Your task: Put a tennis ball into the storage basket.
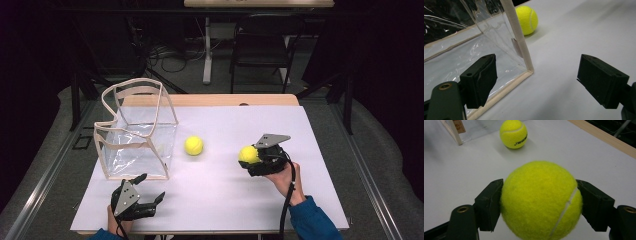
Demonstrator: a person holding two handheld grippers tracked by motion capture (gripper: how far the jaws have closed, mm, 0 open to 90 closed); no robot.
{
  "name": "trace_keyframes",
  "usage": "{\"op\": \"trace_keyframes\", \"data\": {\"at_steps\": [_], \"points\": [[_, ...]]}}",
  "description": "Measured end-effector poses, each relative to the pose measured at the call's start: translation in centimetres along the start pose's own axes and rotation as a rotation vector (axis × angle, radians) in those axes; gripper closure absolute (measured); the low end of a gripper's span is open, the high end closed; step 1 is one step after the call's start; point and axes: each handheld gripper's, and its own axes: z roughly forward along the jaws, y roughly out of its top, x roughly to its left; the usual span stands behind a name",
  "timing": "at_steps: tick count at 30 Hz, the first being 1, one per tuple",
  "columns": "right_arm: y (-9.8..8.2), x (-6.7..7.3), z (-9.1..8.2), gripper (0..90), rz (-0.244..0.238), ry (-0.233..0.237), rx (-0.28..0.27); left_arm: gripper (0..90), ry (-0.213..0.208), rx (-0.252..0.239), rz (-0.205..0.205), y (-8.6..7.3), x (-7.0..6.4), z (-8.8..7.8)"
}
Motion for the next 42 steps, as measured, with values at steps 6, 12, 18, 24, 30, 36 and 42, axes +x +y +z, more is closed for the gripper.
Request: {"op": "trace_keyframes", "data": {"at_steps": [6, 12, 18, 24, 30, 36, 42], "points": [[0.7, -0.1, 0.1, 25.8, -0.003, -0.001, -0.009, 15.9, 0.002, -0.001, -0.006, -0.1, 0.1, 0.0], [1.0, -0.3, 0.4, 25.8, -0.007, 0.003, -0.022, 15.9, 0.007, -0.008, 0.0, 0.0, 0.1, -0.2], [1.3, -0.3, 0.6, 25.8, -0.012, 0.002, -0.029, 15.9, 0.007, -0.008, -0.002, 0.0, 0.1, -0.2], [1.7, -0.3, 0.6, 25.8, -0.022, 0.001, -0.037, 15.9, 0.008, -0.007, -0.004, 0.0, 0.1, -0.1], [2.1, -0.4, 0.6, 25.8, -0.024, -0.001, -0.046, 15.9, 0.006, -0.01, 0.0, 0.0, 0.0, -0.2], [2.5, -0.6, 0.7, 25.8, -0.024, -0.002, -0.053, 15.9, 0.007, -0.014, -0.003, 0.0, 0.0, -0.2], [3.0, -0.6, 0.8, 25.8, -0.03, -0.006, -0.064, 15.9, 0.005, -0.013, 0.0, 0.0, 0.0, -0.2]]}}
